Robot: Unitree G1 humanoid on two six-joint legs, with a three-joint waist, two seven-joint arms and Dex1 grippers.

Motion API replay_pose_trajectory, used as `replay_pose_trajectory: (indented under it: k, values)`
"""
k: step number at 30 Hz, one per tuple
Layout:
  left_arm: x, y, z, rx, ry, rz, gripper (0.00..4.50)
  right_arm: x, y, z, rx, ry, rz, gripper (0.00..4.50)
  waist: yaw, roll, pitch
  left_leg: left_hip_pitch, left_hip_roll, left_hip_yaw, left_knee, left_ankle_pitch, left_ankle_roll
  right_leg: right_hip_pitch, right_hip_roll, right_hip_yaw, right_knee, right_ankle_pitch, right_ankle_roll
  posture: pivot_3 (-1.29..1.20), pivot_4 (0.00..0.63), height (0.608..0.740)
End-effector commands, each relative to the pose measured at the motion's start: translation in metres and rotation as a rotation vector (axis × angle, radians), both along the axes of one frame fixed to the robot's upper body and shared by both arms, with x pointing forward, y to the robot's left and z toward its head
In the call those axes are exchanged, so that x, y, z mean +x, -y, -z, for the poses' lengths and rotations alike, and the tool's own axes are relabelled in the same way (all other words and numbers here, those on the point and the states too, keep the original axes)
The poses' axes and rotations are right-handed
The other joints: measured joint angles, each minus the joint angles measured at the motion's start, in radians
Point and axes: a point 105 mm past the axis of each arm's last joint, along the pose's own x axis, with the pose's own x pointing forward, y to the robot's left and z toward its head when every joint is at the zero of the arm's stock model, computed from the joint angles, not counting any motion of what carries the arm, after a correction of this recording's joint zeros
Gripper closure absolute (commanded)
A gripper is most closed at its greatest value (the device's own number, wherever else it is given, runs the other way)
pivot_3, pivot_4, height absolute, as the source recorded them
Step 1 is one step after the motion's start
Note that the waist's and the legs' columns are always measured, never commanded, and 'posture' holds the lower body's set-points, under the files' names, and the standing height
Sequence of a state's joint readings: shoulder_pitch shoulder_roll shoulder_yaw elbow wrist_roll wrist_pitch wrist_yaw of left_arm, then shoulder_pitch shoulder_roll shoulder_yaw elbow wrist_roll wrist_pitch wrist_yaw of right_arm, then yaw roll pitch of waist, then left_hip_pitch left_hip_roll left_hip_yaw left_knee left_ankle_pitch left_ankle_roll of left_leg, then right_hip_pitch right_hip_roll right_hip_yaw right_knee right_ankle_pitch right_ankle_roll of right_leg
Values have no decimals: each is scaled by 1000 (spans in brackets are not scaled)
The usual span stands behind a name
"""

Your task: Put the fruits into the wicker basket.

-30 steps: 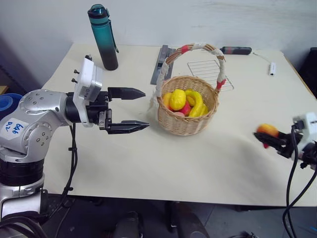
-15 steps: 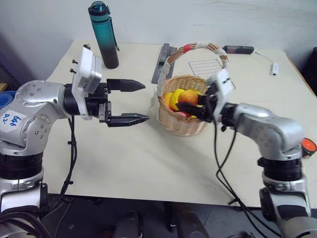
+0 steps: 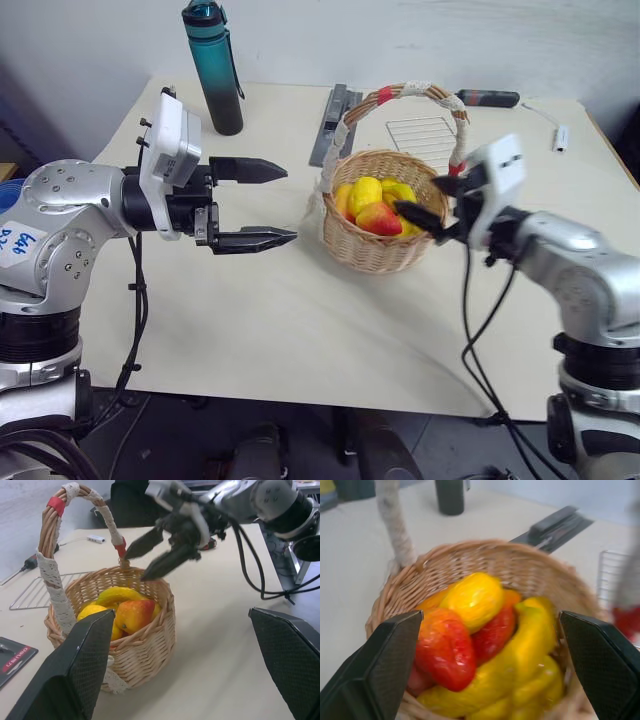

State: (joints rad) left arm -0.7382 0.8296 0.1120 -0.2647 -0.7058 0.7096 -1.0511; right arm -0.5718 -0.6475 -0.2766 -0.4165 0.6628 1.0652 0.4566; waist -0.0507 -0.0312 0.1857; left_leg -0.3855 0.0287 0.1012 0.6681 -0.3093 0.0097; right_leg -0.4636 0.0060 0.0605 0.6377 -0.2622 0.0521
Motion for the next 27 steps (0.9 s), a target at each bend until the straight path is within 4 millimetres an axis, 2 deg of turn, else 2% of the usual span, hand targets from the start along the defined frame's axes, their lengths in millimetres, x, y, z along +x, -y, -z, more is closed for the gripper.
replay_pose_trajectory:
  k: [1,3,7,9,11,14,17,21,27]
  values:
    - [-5,0,-12,-18,58,5,0,-5,15,0,-23,19,32,20,-4,0,0,0,0,0,0,0,0,0,0,0,0,0,0,0,150,740]
    - [-4,1,-11,-18,60,6,0,9,22,7,-6,24,109,20,-10,0,0,1,0,1,0,1,0,0,1,1,1,0,-1,0,150,740]
    - [-3,4,-10,-4,72,11,0,34,5,6,68,80,142,20,-25,0,0,2,0,2,-1,4,-2,0,1,2,2,2,-3,0,150,740]
    - [-3,5,-13,-7,77,15,0,57,9,2,105,131,258,20,-33,0,0,3,0,2,-1,5,-2,0,2,2,4,3,-3,0,150,740]
    - [-3,4,-15,-9,78,16,0,67,11,2,124,146,318,20,-33,0,0,3,-1,1,-1,6,-3,-1,2,2,6,3,-3,0,150,740]
    - [-3,2,-14,-4,73,13,0,79,4,7,151,149,328,20,-31,0,0,3,0,0,-3,8,-8,-1,2,2,6,2,-4,0,150,740]
    - [-3,1,-14,-1,72,6,0,84,3,9,169,154,335,558,-31,0,0,1,0,0,-3,8,-8,-1,2,1,6,2,-4,0,150,740]
    - [-3,0,-14,-5,68,2,0,84,1,9,164,170,326,1899,-31,0,0,1,0,0,-2,8,-8,-1,1,1,6,2,-3,0,150,740]
    - [0,-2,-12,-13,55,-11,0,73,-2,7,136,207,310,3922,-32,0,0,2,0,0,-2,8,-8,-1,2,1,6,2,-4,0,150,740]
